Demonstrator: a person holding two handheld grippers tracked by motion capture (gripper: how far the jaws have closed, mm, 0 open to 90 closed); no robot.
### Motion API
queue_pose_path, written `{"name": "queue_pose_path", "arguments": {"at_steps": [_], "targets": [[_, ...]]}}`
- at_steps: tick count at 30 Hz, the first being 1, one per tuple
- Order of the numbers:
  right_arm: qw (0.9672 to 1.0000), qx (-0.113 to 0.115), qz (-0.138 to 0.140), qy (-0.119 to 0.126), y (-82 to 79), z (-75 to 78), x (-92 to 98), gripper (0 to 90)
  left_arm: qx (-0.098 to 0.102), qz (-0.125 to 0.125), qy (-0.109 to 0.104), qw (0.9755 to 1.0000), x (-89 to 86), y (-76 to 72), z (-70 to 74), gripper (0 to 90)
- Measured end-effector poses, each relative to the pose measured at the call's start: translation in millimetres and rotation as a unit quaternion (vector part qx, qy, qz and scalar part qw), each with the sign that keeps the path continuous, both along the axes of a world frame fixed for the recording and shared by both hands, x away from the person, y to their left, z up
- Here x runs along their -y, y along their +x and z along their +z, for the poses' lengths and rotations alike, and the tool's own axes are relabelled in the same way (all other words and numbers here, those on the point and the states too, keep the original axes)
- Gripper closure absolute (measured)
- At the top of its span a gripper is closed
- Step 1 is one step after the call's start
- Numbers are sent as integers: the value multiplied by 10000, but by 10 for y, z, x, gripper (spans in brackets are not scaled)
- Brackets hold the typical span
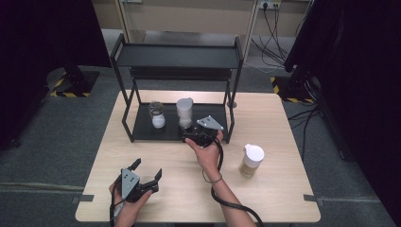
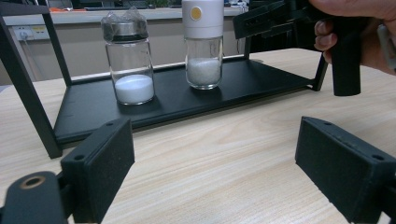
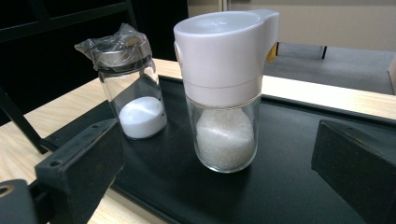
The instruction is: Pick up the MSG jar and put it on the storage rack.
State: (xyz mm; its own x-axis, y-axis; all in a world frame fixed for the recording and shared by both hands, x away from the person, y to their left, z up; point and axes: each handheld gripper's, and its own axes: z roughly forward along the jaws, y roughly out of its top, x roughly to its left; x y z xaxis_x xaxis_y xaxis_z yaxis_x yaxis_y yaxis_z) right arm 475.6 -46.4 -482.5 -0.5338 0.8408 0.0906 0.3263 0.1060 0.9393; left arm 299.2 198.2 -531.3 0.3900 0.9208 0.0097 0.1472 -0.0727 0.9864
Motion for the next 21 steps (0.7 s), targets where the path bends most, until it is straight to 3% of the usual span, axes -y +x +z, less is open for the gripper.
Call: {"name": "queue_pose_path", "arguments": {"at_steps": [21], "targets": [[10000,38,65,1,-155,-40,90,28,15,19,9,10000,3,-4,0,115]]}}
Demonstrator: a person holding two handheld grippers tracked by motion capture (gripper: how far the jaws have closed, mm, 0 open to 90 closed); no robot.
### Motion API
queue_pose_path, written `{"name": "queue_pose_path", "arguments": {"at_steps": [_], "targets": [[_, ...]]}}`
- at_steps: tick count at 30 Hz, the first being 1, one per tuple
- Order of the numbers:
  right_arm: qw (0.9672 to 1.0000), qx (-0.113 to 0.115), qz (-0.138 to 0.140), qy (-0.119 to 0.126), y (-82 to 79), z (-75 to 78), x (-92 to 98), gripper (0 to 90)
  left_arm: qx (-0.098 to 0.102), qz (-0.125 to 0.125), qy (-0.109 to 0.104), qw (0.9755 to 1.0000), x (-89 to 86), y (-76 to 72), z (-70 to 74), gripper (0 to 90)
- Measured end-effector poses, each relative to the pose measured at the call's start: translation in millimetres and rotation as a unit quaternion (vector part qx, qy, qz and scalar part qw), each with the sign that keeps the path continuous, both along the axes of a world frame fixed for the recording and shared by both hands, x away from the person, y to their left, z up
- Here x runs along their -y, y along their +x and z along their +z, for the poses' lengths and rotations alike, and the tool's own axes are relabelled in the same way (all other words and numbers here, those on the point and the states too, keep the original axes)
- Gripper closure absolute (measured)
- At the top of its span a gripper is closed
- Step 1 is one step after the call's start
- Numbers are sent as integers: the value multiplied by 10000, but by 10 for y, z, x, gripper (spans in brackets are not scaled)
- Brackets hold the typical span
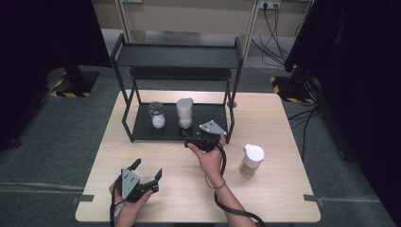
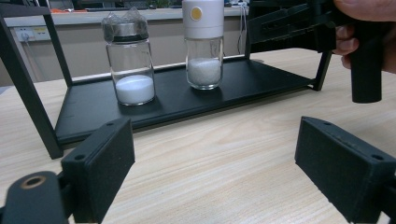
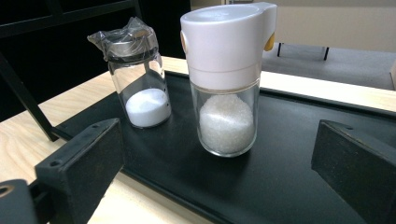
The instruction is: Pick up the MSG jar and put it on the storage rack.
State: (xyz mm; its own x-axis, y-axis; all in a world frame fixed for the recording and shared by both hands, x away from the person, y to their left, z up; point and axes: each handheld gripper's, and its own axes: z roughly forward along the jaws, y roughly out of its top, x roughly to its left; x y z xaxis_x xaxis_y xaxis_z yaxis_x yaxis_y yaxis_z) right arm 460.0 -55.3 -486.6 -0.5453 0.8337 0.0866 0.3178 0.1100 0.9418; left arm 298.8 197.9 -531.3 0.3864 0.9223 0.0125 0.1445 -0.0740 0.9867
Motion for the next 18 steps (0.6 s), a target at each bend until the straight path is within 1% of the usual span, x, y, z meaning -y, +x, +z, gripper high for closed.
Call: {"name": "queue_pose_path", "arguments": {"at_steps": [18], "targets": [[10000,31,60,-35,-201,-55,57,28,4,10,6,10000,2,-1,0,114]]}}
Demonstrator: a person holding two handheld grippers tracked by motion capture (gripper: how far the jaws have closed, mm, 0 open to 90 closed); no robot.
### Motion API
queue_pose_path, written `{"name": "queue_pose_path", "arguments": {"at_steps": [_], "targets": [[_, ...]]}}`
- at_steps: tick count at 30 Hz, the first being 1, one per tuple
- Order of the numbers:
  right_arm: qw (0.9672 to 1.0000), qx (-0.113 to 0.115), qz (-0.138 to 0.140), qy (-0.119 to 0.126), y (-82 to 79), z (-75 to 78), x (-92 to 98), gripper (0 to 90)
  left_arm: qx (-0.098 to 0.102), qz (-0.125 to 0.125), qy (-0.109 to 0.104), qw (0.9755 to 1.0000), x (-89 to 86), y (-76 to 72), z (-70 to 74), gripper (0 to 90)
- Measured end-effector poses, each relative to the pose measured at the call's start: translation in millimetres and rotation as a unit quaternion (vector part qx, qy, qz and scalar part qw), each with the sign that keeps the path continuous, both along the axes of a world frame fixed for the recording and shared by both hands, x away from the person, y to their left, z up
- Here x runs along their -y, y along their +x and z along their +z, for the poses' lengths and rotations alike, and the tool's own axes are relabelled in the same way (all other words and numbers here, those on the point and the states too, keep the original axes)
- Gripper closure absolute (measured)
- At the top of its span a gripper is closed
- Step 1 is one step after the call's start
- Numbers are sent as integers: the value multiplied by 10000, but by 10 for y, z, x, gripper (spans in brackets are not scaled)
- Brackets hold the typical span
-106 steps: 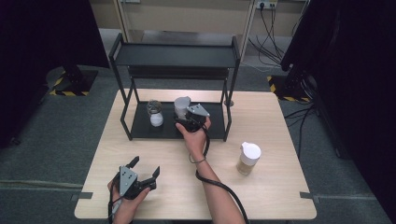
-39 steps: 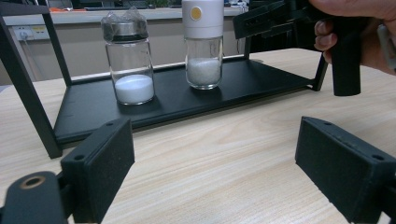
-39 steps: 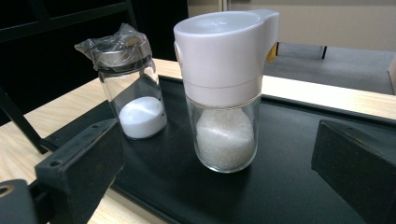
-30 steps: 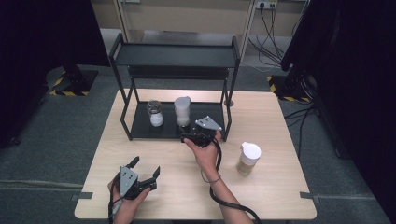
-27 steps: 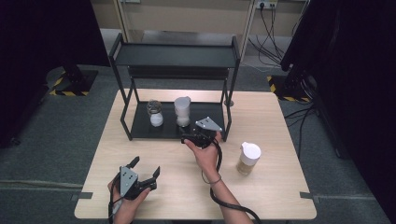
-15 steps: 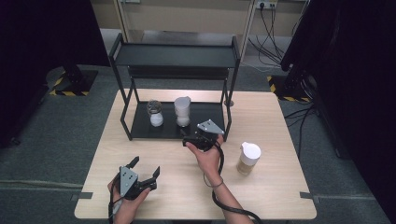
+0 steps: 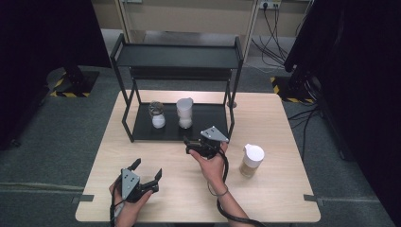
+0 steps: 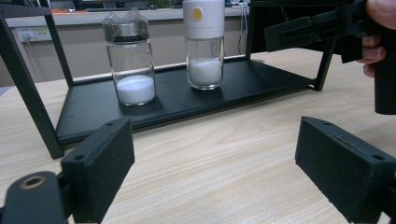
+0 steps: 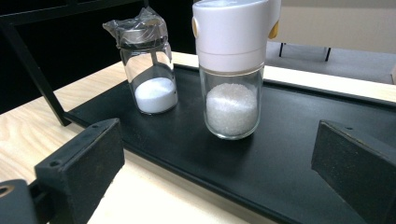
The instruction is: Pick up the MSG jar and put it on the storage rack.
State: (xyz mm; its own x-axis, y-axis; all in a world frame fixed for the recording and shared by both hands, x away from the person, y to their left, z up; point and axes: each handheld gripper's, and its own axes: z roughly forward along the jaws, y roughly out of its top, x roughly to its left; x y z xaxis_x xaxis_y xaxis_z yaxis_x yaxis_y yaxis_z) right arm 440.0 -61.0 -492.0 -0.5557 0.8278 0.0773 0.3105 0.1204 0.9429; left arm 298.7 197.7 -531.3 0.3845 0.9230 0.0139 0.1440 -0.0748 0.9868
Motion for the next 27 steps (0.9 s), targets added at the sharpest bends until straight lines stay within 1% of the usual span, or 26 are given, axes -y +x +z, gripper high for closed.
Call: {"name": "queue_pose_path", "arguments": {"at_steps": [5,27], "targets": [[10000,-21,7,64,-57,-28,6,27,4,0,5,10000,1,-1,0,114],[9999,-27,23,105,-293,-104,107,28,-17,6,-15,10000,-4,3,0,112]]}}
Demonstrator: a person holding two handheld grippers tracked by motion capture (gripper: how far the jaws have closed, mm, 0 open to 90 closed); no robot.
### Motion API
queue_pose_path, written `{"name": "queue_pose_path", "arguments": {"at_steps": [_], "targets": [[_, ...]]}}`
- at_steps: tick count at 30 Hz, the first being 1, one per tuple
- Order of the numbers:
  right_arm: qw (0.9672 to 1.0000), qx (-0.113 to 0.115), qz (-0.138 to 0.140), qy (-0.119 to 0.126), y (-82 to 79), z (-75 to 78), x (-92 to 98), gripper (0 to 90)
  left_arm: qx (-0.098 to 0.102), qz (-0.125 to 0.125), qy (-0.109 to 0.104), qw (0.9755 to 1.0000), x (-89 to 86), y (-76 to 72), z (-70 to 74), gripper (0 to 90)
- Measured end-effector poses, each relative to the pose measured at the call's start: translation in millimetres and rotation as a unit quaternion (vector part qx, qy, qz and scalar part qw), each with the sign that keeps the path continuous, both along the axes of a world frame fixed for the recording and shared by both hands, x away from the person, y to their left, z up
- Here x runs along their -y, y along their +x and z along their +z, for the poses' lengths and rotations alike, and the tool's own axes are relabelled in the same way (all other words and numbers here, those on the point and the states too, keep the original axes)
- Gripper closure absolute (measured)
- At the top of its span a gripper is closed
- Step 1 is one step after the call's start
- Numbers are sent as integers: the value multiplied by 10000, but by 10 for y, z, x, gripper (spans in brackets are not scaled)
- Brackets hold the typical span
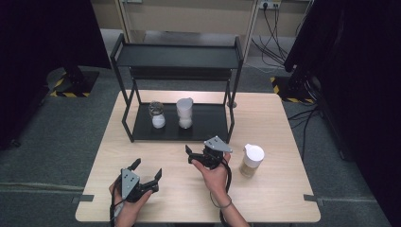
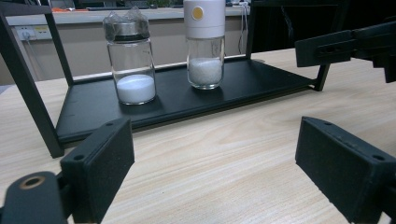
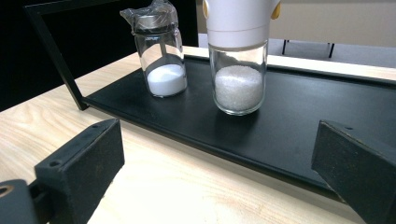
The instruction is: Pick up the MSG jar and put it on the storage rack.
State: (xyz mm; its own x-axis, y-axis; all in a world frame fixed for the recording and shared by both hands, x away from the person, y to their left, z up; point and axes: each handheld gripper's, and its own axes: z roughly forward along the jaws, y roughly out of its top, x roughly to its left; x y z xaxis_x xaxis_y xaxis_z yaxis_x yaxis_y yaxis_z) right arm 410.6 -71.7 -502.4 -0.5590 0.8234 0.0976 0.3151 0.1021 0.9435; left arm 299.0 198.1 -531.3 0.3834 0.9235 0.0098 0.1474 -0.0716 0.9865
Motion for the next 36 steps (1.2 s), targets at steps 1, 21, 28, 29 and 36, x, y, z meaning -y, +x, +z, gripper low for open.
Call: {"name": "queue_pose_path", "arguments": {"at_steps": [1,21,28,29,36], "targets": [[10000,-2,1,6,-9,-2,9,28,4,-1,0,10000,0,0,0,112],[10000,4,46,-1,-240,-44,139,28,13,-5,8,10000,1,-2,0,112],[9999,39,94,-16,-327,-37,180,28,4,-6,-1,10000,0,0,0,112],[9999,36,113,-26,-347,-38,184,27,3,-6,-1,10000,0,0,0,112],[9998,79,156,-30,-478,-83,222,27,11,-7,11,10000,2,-1,0,112]]}}
